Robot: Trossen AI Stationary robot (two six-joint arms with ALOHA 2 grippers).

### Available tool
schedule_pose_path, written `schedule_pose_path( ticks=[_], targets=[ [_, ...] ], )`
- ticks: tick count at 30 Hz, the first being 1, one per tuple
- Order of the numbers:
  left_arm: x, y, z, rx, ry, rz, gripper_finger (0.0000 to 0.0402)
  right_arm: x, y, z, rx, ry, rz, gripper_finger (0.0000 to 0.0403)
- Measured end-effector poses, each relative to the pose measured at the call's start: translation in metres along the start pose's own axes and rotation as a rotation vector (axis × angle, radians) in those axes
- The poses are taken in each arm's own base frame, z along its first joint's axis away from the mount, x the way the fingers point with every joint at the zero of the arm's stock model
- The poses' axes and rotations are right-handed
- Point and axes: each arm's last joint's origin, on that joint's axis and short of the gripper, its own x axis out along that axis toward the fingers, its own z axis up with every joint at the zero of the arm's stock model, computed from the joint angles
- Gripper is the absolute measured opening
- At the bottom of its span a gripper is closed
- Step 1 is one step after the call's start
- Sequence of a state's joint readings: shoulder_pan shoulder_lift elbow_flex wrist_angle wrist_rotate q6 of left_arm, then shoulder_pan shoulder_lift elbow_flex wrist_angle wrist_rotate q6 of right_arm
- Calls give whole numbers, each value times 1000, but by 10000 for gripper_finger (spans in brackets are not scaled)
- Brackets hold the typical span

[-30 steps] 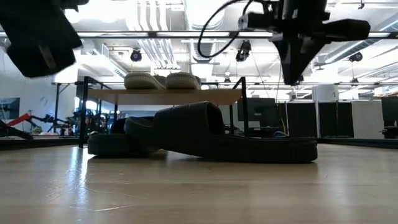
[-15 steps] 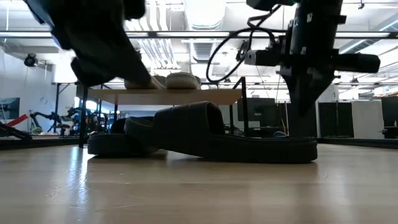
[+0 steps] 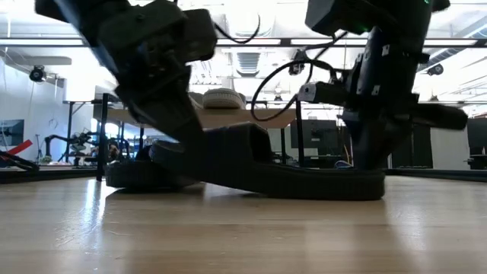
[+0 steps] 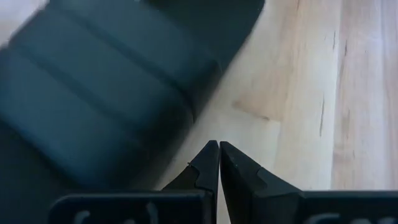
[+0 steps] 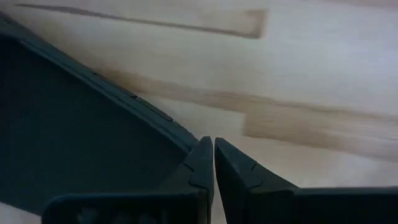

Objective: Pick and place slides into the shelf
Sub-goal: Put the black slide under the shelf

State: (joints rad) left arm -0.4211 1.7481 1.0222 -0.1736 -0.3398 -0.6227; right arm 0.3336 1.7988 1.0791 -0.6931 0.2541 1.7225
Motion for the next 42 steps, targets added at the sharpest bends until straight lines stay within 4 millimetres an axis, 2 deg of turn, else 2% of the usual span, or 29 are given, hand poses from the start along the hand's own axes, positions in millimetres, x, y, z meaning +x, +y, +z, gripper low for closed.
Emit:
schedule_pose_path(
  ticks=[2, 5, 12, 15, 20, 25, 27, 30, 36, 42],
  targets=[
    [0, 2, 7, 22, -14, 3, 0, 5, 0, -3, 42, 17, 52, 12],
    [1, 7, 17, 31, -31, 7, 0, 11, -8, -9, 62, 25, 24, 12],
    [4, 24, 29, 1, -35, 31, 0, 7, -14, -23, 22, 37, 6, 12],
    [2, 24, 31, -4, -41, 24, 0, -5, -18, -29, -3, 20, -73, 12],
    [0, 23, 31, -2, -44, 13, 0, -40, -18, -31, -44, -65, -213, 12],
    [0, 22, 31, -3, -34, -2, 0, -56, 5, -31, -52, -85, -20, 12],
    [0, 22, 30, -7, -23, -18, 0, -54, 18, -30, -45, -69, 96, 12],
    [0, 19, 29, -5, -7, -44, 0, -44, 28, -28, -41, -60, 181, 12],
    [-4, 13, 18, -19, 57, -40, 0, -24, 27, -26, -47, -66, 124, 12],
    [-2, 14, 10, 5, 64, -2, 0, -10, 24, -33, -77, -7, 68, 12]
  ],
)
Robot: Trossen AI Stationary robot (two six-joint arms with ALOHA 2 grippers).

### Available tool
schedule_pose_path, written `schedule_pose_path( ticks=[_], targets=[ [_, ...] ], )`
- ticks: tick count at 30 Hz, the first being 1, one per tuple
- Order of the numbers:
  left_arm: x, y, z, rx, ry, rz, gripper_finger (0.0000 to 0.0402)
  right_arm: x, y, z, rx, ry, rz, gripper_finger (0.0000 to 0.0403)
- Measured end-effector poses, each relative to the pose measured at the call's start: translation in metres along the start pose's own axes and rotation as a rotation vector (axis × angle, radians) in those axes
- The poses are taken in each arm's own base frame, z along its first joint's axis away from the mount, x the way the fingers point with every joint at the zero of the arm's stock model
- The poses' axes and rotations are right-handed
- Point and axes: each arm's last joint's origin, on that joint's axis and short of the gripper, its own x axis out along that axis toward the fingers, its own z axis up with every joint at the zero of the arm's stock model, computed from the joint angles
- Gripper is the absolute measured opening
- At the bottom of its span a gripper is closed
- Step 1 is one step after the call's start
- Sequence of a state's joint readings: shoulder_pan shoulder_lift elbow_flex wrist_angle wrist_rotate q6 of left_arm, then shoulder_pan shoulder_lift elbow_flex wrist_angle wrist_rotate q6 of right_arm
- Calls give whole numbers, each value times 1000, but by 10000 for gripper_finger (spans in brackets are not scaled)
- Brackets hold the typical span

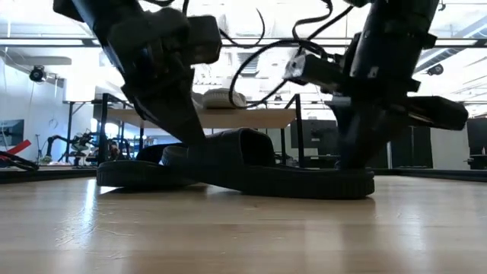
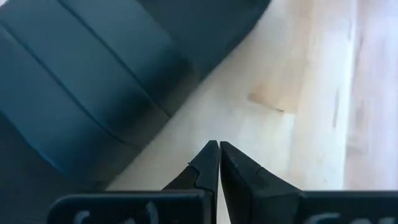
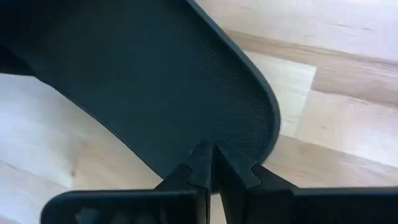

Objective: Pick and place slides into the shelf
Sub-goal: Put the black slide under the shelf

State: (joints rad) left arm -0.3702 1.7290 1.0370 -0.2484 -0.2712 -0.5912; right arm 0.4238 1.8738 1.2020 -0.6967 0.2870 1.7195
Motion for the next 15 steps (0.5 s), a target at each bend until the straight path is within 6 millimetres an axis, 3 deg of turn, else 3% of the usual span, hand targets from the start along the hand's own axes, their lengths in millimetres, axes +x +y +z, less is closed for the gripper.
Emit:
schedule_pose_path(
  ticks=[7, 15],
  targets=[
    [2, 7, 7, 43, -58, 43, 0, 3, -2, -14, 22, 19, 27, 12],
    [5, 16, 19, 9, -111, 44, 0, -2, 14, -28, 52, 88, 204, 12]
  ],
)
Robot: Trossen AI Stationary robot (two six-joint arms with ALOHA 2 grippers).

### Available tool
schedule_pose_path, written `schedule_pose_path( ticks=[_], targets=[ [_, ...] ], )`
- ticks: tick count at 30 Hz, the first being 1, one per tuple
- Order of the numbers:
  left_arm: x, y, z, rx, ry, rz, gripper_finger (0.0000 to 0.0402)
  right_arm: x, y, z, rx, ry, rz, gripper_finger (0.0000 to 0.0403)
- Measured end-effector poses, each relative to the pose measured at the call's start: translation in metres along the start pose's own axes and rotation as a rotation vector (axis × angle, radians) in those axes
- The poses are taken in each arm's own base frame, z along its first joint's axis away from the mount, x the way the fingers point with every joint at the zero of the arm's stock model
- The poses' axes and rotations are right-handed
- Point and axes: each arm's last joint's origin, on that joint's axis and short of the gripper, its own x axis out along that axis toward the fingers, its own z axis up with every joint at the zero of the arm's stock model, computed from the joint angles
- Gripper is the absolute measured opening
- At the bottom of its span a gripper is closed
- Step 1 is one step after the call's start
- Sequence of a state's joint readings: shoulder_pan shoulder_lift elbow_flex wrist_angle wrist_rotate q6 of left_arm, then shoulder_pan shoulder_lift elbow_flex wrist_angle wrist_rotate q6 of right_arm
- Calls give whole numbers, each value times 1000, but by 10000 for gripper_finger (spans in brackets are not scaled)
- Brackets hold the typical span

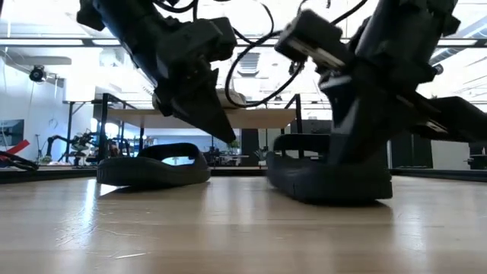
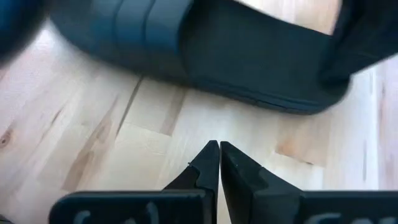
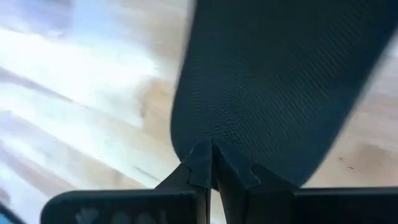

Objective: Pick and place slides into the shelf
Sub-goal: Put the black slide under the shelf

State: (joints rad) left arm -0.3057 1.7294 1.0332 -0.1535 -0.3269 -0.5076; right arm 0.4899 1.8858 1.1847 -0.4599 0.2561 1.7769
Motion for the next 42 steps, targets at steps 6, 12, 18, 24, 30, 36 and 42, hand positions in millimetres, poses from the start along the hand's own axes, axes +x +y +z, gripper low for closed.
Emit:
schedule_pose_path(
  ticks=[6, 12, 18, 24, 30, 36, 42],
  targets=[
    [0, 1, 0, -4, 7, -3, 0, -11, 11, 4, -54, -87, 46, 12],
    [-7, -4, -1, 5, 21, -48, 0, -39, 15, 3, -114, -127, -47, 12],
    [-51, -13, 4, -35, 34, -136, 0, -85, 3, 5, -60, -264, -326, 12],
    [-108, -14, -10, -136, 24, -232, 0, -78, -16, 5, -23, -96, -453, 12],
    [-145, -1, -37, -316, -7, -366, 0, -44, -28, 16, 50, 29, -337, 12],
    [-154, 15, -67, -519, -102, -560, 0, -39, -55, 30, 143, 3, -362, 12],
    [-150, 29, -95, -599, -56, -562, 0, -40, -77, 35, 188, 12, -329, 12]
  ],
)
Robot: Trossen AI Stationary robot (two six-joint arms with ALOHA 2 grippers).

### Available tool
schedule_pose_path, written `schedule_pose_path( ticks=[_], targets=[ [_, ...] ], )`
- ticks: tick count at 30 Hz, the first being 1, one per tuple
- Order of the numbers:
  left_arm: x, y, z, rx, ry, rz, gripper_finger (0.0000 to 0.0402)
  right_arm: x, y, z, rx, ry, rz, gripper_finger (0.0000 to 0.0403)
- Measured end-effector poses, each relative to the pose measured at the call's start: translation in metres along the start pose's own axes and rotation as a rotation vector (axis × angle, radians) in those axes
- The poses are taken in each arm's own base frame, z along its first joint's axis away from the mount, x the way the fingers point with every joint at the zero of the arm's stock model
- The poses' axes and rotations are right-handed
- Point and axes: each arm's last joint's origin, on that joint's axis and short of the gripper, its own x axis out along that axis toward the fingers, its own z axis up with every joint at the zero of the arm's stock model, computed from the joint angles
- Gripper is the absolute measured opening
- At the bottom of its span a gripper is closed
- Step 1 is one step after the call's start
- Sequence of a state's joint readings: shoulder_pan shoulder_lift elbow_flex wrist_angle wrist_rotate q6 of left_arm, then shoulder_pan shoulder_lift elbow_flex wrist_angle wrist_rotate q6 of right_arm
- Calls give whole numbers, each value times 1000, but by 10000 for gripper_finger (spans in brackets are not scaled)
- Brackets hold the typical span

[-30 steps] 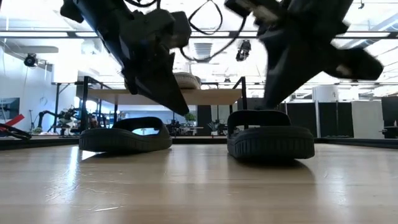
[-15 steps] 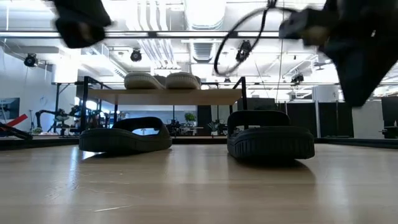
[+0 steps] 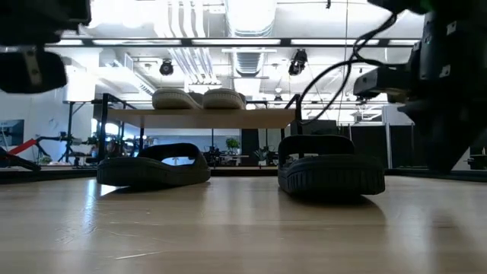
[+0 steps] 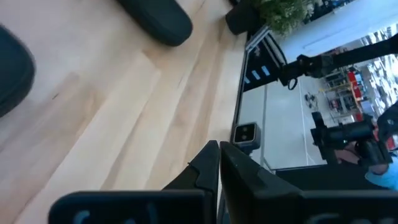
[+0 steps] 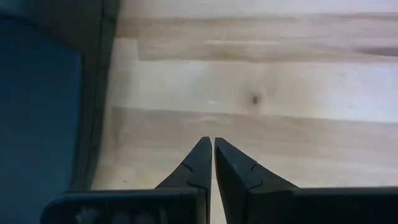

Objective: Pick and place slides into the shelf
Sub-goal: Put the black slide under the shelf

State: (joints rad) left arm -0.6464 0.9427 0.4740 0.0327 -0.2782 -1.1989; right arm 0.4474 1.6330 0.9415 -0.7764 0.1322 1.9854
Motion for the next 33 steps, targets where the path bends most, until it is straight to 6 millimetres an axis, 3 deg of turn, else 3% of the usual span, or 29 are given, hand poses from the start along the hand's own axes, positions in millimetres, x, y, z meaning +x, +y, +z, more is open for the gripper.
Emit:
schedule_pose_path(
  ticks=[10, 25, 29, 33],
  targets=[
    [-18, 12, 0, -7, -54, -42, 0, 27, 11, 36, 64, -61, 122, 12],
    [-13, 20, -4, 2, -42, 13, 0, 37, 75, 96, 41, -135, 426, 12],
    [-9, 22, -6, -6, -31, 33, 0, 33, 93, 103, -57, -135, 407, 12],
    [-9, 22, -7, -17, -14, 32, 0, 24, 91, 99, -113, -134, 226, 12]
  ],
)
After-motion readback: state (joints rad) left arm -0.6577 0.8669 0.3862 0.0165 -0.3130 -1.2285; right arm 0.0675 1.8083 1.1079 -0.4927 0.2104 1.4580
